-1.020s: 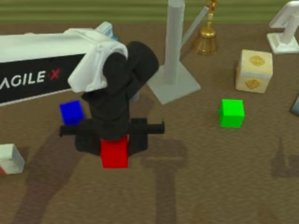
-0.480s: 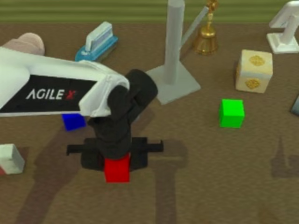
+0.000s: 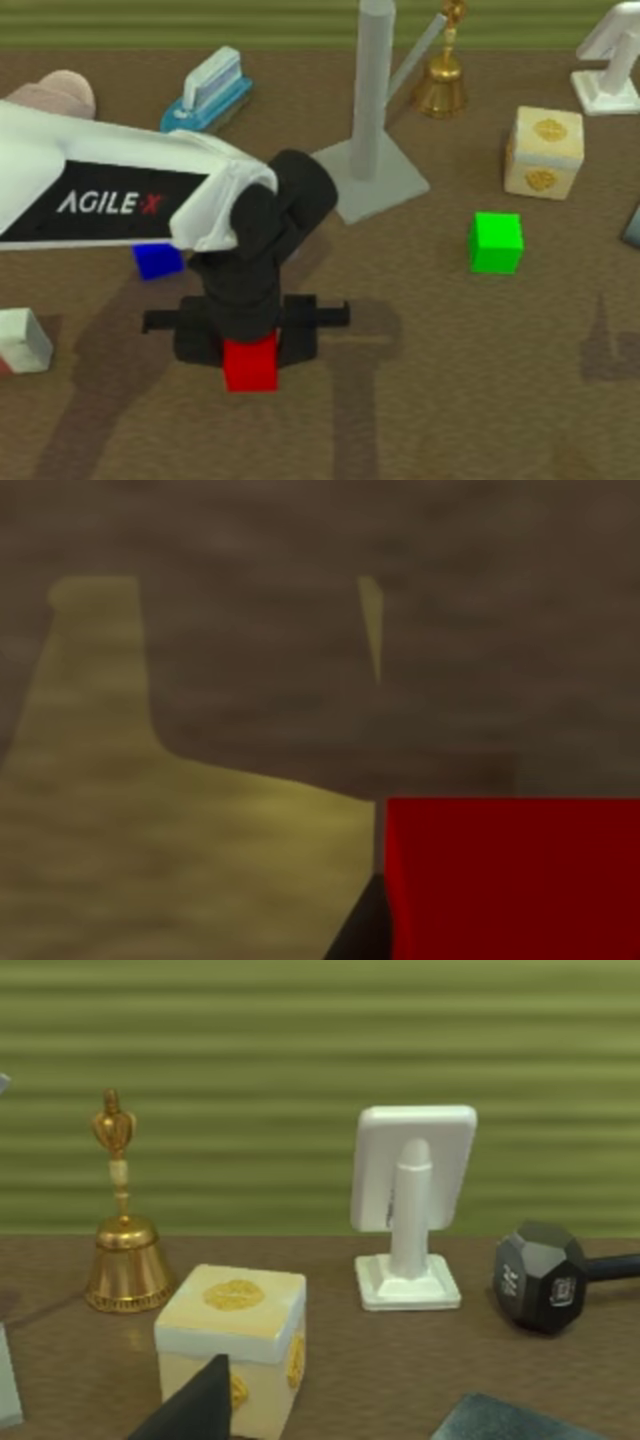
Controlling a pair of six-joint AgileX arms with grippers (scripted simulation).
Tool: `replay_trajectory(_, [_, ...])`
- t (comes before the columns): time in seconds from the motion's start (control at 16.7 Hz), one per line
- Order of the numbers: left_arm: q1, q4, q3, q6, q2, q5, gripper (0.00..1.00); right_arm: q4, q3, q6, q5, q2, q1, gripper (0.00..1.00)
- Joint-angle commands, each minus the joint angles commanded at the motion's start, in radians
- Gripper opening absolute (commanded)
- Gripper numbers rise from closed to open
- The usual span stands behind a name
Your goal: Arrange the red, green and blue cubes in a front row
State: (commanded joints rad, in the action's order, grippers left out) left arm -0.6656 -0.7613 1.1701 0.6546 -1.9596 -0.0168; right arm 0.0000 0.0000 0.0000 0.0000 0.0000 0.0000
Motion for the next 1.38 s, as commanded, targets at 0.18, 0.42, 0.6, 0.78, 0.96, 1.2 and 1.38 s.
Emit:
replay_trajectory(0.18, [0.000,0.000,0.000,0.000,0.000,0.000,0.68,0.000,0.000,0.000,0.000,0.000,0.000,1.00])
replay_trajectory(0.42, [0.000,0.000,0.000,0.000,0.000,0.000,0.98,0.000,0.000,0.000,0.000,0.000,0.000,1.00])
replay_trajectory(0.6, [0.000,0.000,0.000,0.000,0.000,0.000,1.00,0.000,0.000,0.000,0.000,0.000,0.000,1.00])
replay_trajectory(0.78, [0.000,0.000,0.000,0.000,0.000,0.000,1.00,0.000,0.000,0.000,0.000,0.000,0.000,1.00])
replay_trajectory(0.96, [0.001,0.000,0.000,0.000,0.001,0.000,1.00,0.000,0.000,0.000,0.000,0.000,0.000,1.00])
replay_trajectory(1.2, [0.002,-0.076,0.048,0.002,0.030,-0.001,1.00,0.000,0.000,0.000,0.000,0.000,0.000,1.00])
replay_trajectory(1.38, [0.010,-0.203,0.112,0.007,0.079,-0.001,1.00,0.000,0.000,0.000,0.000,0.000,0.000,1.00])
